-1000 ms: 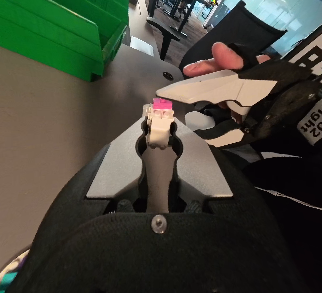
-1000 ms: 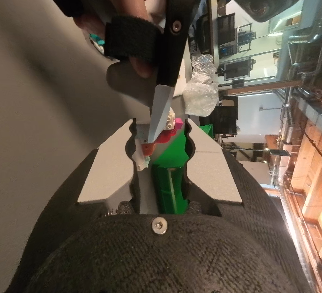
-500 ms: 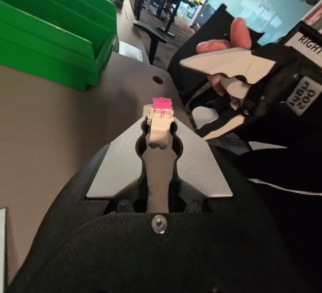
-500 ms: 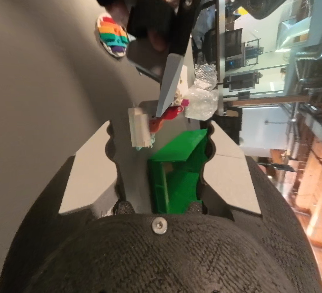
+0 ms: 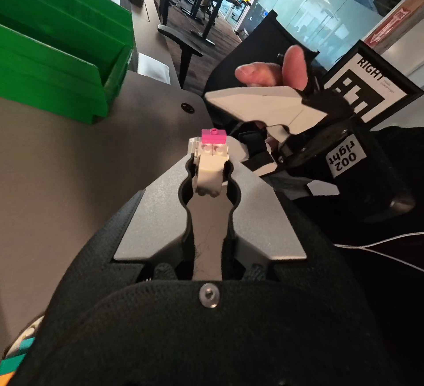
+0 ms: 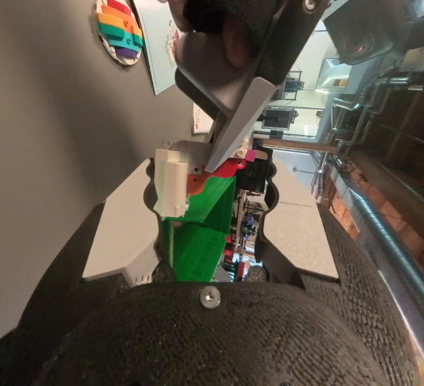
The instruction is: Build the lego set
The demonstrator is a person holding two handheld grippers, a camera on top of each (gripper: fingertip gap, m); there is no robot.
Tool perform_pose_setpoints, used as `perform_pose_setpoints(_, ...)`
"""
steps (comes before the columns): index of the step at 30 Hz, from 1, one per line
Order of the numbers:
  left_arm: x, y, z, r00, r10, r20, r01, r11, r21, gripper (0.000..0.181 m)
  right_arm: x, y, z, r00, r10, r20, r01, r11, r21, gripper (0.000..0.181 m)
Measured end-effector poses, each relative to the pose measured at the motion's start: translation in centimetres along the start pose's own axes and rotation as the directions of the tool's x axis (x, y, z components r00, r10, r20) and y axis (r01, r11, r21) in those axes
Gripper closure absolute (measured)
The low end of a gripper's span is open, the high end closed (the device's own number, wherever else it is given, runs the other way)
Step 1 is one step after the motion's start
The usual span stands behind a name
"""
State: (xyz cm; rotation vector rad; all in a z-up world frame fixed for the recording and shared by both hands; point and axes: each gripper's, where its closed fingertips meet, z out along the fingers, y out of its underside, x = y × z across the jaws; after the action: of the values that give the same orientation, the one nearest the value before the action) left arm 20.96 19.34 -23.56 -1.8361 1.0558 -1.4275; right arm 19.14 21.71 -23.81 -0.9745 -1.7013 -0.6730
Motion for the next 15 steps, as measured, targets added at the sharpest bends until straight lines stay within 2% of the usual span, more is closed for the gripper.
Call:
perform_pose_setpoints(1,-0.03,-0.05,-0.06,1.0,0.001,0.008,-0.001,1.0,0.002,0.158,-0.03,-0.02,0.05,1.0,-0.009,0.0,0.009,1.0,-0.003,0.087)
perform_pose_setpoints(4,-0.1,-0.13,-0.18,1.0,0.004,0.03,-0.005,1.0,0.001,0.158,-0.19,-0.08,0.13,0.999,-0.038,-0.001,0.038,0.999,-0.012,0.093)
perform_pose_setpoints(11,-0.13,0.24,0.14,0.997,0.031,0.065,-0.029,0.999,-0.022,0.158,-0.66,0.0,0.34,0.999,-0.039,0.026,0.04,0.999,-0.03,0.089)
perform_pose_setpoints(15,-0.1,0.22,0.13,0.997,0.039,0.073,-0.037,0.999,-0.023,0.158,-0.79,0.0,0.33,0.998,-0.049,0.028,0.05,0.998,-0.033,0.093)
